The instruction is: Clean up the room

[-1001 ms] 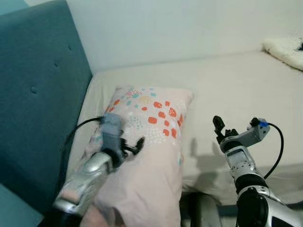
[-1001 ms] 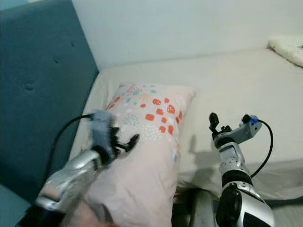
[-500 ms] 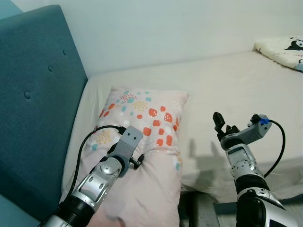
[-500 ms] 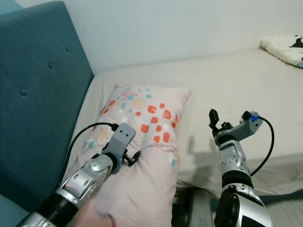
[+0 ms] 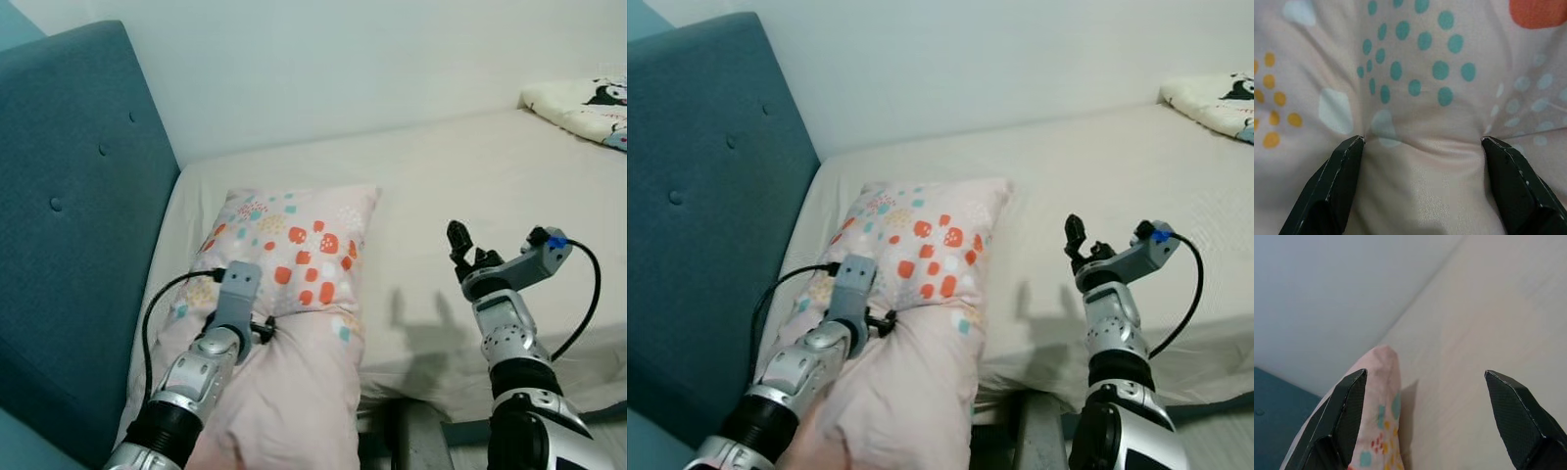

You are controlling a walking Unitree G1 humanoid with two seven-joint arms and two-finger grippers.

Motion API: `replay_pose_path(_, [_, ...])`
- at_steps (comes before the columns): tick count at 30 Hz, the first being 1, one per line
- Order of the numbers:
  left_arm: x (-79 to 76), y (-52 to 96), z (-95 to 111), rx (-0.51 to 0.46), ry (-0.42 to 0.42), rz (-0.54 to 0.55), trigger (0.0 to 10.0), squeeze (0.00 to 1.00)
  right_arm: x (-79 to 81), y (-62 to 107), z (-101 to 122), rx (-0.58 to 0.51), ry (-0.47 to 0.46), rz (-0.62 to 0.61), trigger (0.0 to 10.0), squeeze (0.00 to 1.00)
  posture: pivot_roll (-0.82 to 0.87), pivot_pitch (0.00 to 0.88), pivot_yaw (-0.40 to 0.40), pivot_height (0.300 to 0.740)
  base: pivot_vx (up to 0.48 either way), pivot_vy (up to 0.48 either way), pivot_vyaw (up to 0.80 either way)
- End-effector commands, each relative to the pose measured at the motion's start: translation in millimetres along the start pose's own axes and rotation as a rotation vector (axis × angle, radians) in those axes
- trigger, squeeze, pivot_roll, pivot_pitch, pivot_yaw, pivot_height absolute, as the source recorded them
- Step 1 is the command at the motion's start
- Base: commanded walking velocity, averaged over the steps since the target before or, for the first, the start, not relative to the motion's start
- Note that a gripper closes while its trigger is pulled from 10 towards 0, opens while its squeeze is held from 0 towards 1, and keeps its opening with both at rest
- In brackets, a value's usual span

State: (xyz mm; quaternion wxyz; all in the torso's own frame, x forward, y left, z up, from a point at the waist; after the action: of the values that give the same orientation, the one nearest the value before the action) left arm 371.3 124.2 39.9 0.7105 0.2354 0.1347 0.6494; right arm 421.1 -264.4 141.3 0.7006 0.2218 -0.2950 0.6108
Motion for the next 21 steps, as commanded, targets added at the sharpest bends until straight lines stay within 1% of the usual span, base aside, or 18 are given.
replay_pose_path(1, [14.3, 1.0, -58, 0.208, 0.013, 0.044, 10.0, 0.00, 2.9, 1.1, -8, 0.019, -0.018, 0.002, 10.0, 0.00, 0.05, 0.000, 0.064, 0.497, 0.000, 0.000, 0.00])
replay_pose_path(3, [14.3, 1.0, -58, 0.208, 0.013, 0.044, 10.0, 0.00, 2.9, 1.1, -8, 0.019, -0.018, 0.002, 10.0, 0.00, 0.05, 0.000, 0.064, 0.497, 0.000, 0.000, 0.00])
replay_pose_path(4, [4.1, 1.0, -75, 0.263, 0.051, -0.003, 0.0, 0.00, 7.7, 0.3, -7, 0.015, -0.020, 0.011, 10.0, 0.00, 0.05, 0.000, 0.065, 0.497, 0.000, 0.000, 0.00])
replay_pose_path(5, [1.0, 0.8, -81, 0.284, 0.059, -0.015, 0.0, 0.00, 10.1, -0.2, -5, 0.010, -0.021, 0.017, 10.0, 0.00, 0.04, 0.000, 0.067, 0.497, 0.000, 0.000, 0.00])
replay_pose_path(7, [1.0, 0.8, -81, 0.284, 0.059, -0.015, 0.0, 0.00, 10.1, -0.2, -5, 0.010, -0.021, 0.017, 10.0, 0.00, 0.04, 0.000, 0.067, 0.497, 0.000, 0.000, 0.00])
replay_pose_path(8, [-2.4, 0.8, -88, 0.308, 0.077, -0.030, 0.0, 0.00, 12.4, -0.7, -3, 0.003, -0.021, 0.022, 10.0, 0.00, 0.03, 0.000, 0.069, 0.497, 0.000, 0.000, 0.00])
replay_pose_path(10, [-5.9, 1.2, -96, 0.337, 0.084, -0.053, 0.0, 0.00, 15.6, -1.3, 3, -0.013, -0.020, 0.030, 10.0, 0.00, 0.03, 0.000, 0.068, 0.497, 0.000, 0.000, 0.00])
replay_pose_path(11, [-5.9, 1.2, -96, 0.337, 0.084, -0.053, 0.0, 0.00, 15.6, -1.3, 3, -0.013, -0.020, 0.030, 10.0, 0.00, 0.03, 0.000, 0.068, 0.497, 0.000, 0.000, 0.00])
replay_pose_path(14, [-6.3, 1.8, -102, 0.359, 0.082, -0.067, 0.0, 0.00, 18.7, -1.6, 13, -0.035, -0.018, 0.039, 10.0, 0.00, 0.03, 0.000, 0.068, 0.497, 0.000, 0.000, 0.00])
replay_pose_path(21, [-3.2, 2.1, -108, 0.372, 0.074, -0.066, 0.0, 0.00, 22.6, -2.0, 19, -0.051, -0.018, 0.047, 10.0, 0.00, 0.02, 0.000, 0.062, 0.497, 0.000, 0.000, 0.00])
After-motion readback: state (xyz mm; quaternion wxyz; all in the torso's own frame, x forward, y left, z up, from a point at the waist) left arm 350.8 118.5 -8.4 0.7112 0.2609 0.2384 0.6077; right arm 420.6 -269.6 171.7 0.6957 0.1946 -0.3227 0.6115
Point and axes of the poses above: a point about 5 cm out from each wrist's last joint towards the gripper, its own y axis pointing back from the gripper into the wrist, its own z axis along the axis of the wrist's last joint, x = y × z, the point moved 6 cm from there along -y, pointing out of the wrist towards the gripper, and after that the axes turned 2 degrees about -y, right-handed, at the moved point
